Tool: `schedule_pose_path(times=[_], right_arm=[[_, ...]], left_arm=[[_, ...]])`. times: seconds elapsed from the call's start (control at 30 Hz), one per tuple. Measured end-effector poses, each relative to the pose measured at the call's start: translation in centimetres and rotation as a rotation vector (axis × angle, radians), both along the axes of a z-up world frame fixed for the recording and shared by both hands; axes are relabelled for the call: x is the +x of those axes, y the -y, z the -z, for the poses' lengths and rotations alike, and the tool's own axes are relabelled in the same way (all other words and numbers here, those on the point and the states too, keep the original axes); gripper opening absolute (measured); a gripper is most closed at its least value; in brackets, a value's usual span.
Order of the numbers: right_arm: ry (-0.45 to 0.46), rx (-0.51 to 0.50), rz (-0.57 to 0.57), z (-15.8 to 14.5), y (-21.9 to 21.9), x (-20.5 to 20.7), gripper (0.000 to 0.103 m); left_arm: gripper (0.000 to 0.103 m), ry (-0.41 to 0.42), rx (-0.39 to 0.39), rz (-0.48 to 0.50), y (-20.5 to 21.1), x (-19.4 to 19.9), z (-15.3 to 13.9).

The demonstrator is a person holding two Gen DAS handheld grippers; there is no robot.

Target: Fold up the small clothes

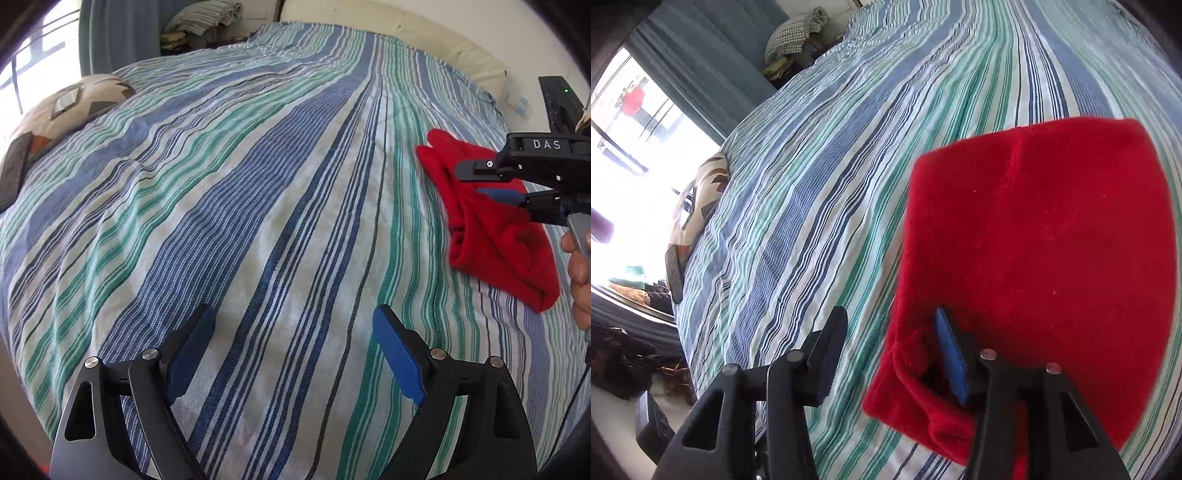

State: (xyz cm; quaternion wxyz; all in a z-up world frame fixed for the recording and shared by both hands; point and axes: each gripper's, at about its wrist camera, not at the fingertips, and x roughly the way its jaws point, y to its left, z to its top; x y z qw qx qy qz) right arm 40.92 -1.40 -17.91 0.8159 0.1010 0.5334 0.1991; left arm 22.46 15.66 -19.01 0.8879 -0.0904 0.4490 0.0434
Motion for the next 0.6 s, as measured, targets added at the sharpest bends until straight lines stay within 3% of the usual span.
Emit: schedule_pose_path(times=[0.17,0.3,0.5,0.6], right_arm=[[0.136,0.031,-0.017,-3.9,1.5,-2.6,0.055],[0.222,-0.075,0.018,-6.1,4.2,-3.4,0.057],[0.258,-0.261,0.135,-5.3,6.7,-3.6,0.057],[0.246,-0.26,0.109,-3.6,5.6,-3.8,0.051]], left_arm=[[0.089,-0.004,0.014,0.003,-0.2,0.2,-0.2],[0.089,-0.012,0.004,-0.004,-0.4,0.2,-0.2],[0.089,-0.02,0.012,-0.004,-0.3,0.1,0.1],[0.089,-0.029,0.029,0.001,0.0,0.2,0.5]])
